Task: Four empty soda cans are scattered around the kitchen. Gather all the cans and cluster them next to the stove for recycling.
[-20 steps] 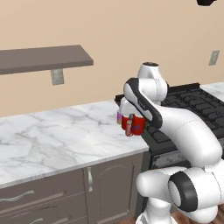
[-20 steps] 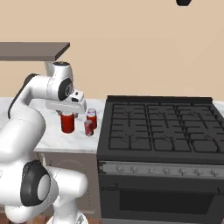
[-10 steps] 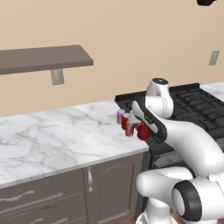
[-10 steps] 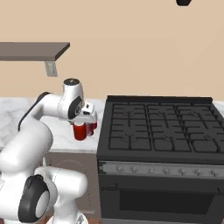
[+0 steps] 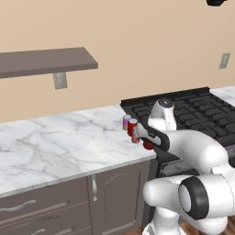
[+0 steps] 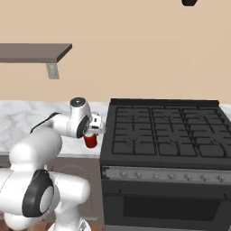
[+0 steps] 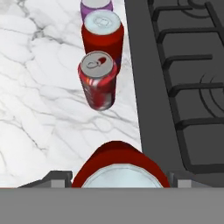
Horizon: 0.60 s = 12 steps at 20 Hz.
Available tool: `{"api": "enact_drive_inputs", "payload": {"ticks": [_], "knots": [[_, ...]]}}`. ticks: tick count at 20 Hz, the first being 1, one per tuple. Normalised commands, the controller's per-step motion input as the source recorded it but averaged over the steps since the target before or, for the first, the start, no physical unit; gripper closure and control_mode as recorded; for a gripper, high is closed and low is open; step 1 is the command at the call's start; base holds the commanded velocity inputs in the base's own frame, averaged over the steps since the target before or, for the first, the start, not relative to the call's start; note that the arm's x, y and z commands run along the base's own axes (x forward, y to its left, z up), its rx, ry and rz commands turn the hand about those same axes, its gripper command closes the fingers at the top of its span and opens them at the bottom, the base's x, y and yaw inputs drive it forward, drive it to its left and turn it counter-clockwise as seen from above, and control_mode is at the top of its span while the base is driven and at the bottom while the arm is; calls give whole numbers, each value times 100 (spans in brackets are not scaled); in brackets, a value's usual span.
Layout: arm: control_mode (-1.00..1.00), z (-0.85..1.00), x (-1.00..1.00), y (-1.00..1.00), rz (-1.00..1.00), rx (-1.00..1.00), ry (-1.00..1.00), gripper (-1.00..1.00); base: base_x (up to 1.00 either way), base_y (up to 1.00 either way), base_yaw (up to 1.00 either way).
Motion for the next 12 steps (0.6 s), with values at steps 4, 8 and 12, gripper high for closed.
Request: {"api": "enact_drive_inputs", "payload": {"ticks": [4, 8, 12], "knots": [[-100, -12, 22, 1, 0, 1, 3, 100, 0, 0, 0], [-100, -12, 19, 6, 0, 2, 0, 100, 0, 0, 0], [-100, -20, 29, 6, 0, 5, 3, 100, 0, 0, 0]]}}
